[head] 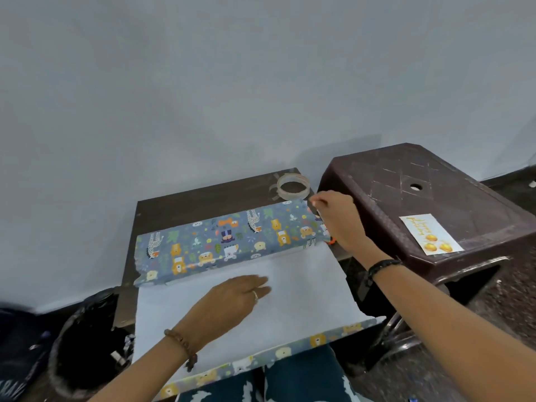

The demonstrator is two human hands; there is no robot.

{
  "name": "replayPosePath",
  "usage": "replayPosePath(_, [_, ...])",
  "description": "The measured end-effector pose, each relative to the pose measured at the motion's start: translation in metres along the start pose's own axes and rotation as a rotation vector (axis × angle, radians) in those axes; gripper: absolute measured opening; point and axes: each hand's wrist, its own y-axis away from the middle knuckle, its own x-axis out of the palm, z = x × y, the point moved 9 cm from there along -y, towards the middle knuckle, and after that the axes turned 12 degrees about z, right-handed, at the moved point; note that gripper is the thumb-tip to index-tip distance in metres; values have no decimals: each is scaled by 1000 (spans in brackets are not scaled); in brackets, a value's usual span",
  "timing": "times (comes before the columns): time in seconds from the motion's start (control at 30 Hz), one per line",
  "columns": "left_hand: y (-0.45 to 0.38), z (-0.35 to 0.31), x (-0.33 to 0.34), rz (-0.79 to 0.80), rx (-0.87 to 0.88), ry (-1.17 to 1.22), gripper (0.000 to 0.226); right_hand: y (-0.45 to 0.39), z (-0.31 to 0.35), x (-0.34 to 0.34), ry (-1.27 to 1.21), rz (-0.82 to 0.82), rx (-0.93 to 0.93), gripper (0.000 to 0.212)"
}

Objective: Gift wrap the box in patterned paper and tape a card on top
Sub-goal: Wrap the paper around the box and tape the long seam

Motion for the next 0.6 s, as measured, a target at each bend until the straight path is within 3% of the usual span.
replayPosePath(0.07, [4,7,-2,11,-71,104,41,8,45,23,85,138,-144,27])
replayPosePath(0.2, [5,14,13,90,-155,91,54,39,112,85,355,436,-430,37])
replayPosePath(0.37, [4,16,32,229,-208,117,55,58,117,126,572,505,-520,48])
replayPosePath(0.6, [4,16,26,220,-250,206,59,54,108,140,656,491,-531,48])
